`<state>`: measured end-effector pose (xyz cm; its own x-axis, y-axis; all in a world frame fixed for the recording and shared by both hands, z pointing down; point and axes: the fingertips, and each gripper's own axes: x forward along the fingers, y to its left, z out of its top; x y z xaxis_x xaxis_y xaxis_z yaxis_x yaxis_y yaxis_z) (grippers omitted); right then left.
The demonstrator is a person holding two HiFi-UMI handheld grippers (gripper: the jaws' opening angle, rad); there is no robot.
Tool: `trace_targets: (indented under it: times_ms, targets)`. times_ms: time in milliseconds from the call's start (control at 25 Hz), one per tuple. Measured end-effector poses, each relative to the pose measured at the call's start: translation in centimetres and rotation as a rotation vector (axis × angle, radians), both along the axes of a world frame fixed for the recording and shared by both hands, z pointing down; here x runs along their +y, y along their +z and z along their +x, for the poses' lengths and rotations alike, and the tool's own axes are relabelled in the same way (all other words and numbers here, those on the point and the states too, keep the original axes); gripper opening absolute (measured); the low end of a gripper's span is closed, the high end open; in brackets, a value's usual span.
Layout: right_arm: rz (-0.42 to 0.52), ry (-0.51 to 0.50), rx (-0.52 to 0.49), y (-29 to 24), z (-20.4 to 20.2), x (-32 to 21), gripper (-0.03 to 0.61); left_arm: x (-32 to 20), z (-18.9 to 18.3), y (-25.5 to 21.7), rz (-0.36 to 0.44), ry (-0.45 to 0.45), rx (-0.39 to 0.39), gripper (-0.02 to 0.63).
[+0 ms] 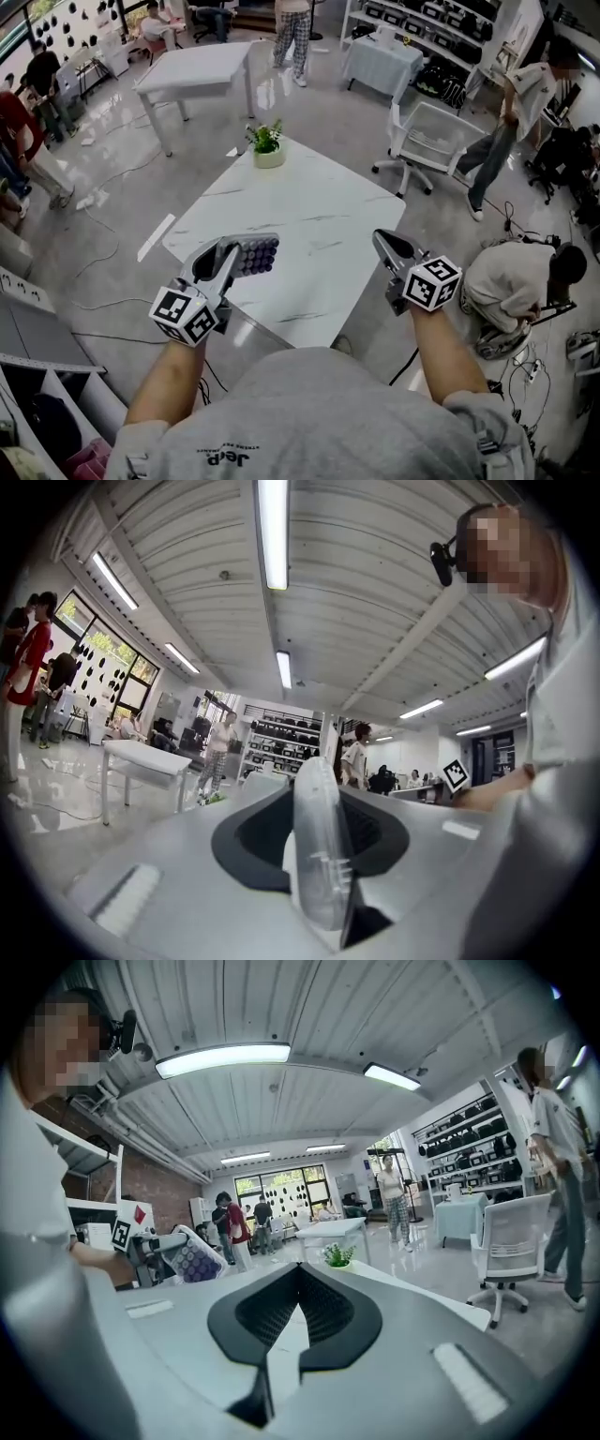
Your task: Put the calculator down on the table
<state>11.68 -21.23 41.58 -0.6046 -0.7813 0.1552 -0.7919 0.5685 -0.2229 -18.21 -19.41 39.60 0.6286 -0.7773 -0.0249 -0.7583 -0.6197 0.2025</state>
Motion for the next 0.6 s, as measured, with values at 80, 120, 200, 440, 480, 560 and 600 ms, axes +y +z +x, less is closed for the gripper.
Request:
trace_targets:
  times_ms: [80,120,200,440,480,560,600]
  targets:
    - [-0.005,-0.029,-0.01,0.9,1.6,-2.8,0.005,-2.2,1.8,0.7,-0.014,-0.022,-0.012,0.16]
    - [-0.006,-0.046,-0.015,1.3,2.5,-4.5,0.003,-3.6,2.8,1.1,-0.025,-0.037,-0.016,0.16]
    - [-0.014,-0.081,-0.025,2.1,4.1,-8.5,0.003,-6.8,4.6,1.8,-0.067,-0.078,-0.004,0.16]
    - [-0.025,-0.171,0.002,4.3,4.6,-20.7,0.003,-16.9,6.6,4.2,-0.182,-0.168,0.06,0.16]
    - [-0.023,-0.17,0.006,4.7,4.3,-22.3,0.003,-18.4,6.4,4.7,-0.195,-0.171,0.069,0.16]
    - [-0.009,-0.154,0.014,5.5,3.3,-25.0,0.005,-21.4,5.8,5.7,-0.21,-0.166,0.08,0.16]
    - [-0.001,-0.14,0.022,5.9,2.7,-26.1,0.004,-22.7,5.4,6.4,-0.217,-0.158,0.085,0.16]
